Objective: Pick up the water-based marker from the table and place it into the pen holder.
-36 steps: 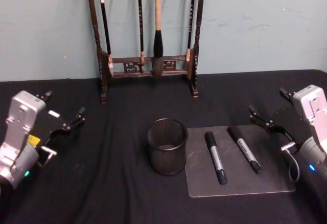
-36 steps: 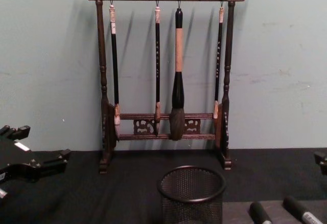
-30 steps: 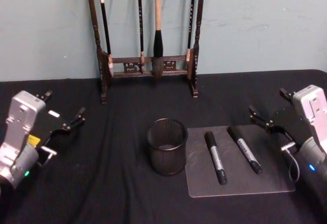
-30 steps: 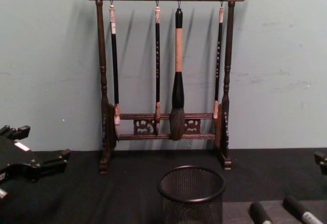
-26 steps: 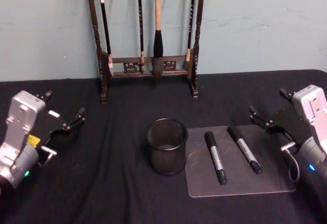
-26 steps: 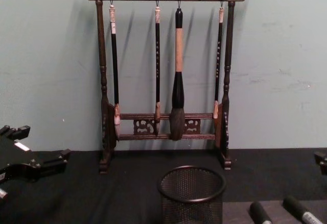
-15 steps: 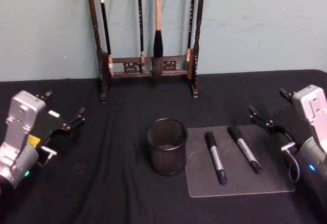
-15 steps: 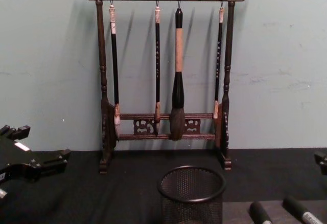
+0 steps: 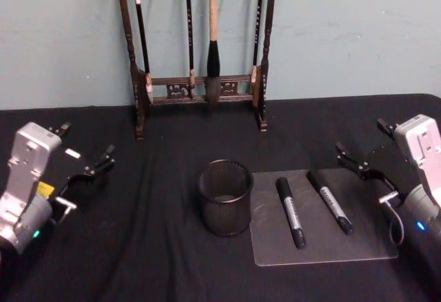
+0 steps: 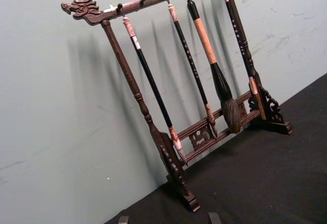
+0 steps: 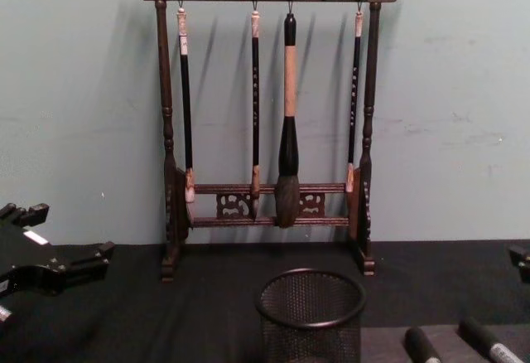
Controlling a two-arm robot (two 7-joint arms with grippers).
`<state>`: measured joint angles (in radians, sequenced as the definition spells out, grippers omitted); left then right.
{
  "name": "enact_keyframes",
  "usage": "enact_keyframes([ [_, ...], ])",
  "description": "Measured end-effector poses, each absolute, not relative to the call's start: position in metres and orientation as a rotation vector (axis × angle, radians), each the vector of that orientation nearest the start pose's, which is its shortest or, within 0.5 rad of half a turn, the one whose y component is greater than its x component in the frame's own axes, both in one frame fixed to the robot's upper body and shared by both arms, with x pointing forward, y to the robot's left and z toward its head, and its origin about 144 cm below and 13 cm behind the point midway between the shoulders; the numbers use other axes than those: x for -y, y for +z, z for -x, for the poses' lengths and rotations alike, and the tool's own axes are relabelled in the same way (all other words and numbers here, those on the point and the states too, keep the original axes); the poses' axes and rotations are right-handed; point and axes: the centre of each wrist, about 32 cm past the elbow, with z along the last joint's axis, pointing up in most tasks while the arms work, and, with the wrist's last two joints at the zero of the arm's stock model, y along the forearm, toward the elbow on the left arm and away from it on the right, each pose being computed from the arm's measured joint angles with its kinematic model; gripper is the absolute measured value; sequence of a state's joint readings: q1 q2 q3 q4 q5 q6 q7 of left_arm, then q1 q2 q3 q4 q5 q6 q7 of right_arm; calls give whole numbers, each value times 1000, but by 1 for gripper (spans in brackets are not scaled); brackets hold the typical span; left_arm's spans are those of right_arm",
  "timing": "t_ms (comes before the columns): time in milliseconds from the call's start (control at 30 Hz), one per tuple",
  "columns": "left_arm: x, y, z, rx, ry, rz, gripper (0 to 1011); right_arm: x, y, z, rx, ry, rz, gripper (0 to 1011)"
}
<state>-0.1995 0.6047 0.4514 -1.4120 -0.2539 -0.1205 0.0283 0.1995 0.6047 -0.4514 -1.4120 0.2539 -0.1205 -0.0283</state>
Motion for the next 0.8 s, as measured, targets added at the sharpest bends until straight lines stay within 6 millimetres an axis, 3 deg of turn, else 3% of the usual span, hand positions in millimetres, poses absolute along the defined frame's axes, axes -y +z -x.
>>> enact_keyframes([
  [800, -310, 1140, -489, 285, 1248, -305, 1009, 305, 1144, -483, 273, -1222, 287, 1002],
])
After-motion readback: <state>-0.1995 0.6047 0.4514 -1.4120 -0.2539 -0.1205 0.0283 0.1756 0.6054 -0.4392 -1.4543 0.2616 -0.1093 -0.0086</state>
